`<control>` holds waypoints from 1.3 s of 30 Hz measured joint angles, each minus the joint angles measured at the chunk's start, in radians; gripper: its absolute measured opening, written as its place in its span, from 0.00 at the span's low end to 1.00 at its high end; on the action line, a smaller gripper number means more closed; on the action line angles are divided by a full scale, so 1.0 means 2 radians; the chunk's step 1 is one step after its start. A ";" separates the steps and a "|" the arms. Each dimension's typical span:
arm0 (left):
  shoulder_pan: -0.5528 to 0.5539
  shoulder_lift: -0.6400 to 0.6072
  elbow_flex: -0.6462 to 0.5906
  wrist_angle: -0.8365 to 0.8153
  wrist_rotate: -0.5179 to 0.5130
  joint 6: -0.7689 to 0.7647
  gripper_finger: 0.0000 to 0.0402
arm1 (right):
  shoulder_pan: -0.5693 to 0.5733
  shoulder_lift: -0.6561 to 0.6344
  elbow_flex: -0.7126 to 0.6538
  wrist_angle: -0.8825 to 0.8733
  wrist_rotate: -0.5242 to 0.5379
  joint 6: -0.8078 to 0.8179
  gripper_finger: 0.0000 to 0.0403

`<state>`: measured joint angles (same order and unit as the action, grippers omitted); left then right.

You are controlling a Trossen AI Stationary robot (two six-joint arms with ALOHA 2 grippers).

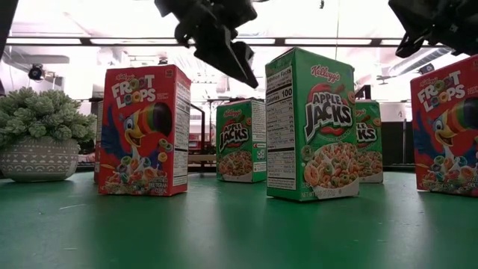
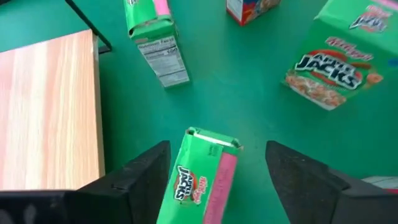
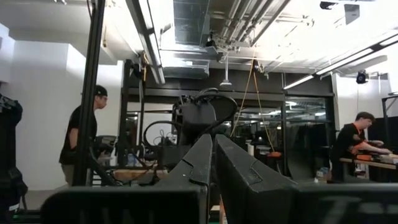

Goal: Stack cereal on shelf
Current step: Put the top left green cereal box on the shelf

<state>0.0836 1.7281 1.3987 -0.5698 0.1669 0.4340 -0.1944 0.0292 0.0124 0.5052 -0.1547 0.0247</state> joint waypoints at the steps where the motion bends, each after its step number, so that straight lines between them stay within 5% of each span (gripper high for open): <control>1: 0.002 0.002 0.000 -0.002 0.000 0.001 0.63 | 0.000 0.000 0.000 0.000 0.000 -0.001 0.03; 39: 0.025 0.019 0.021 -0.070 0.003 0.002 0.58 | 0.000 0.000 0.000 -0.009 0.000 -0.037 0.03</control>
<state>0.1332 1.7657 1.4406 -0.7100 0.1738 0.4375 -0.1946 0.0292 0.0124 0.4864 -0.1542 -0.0494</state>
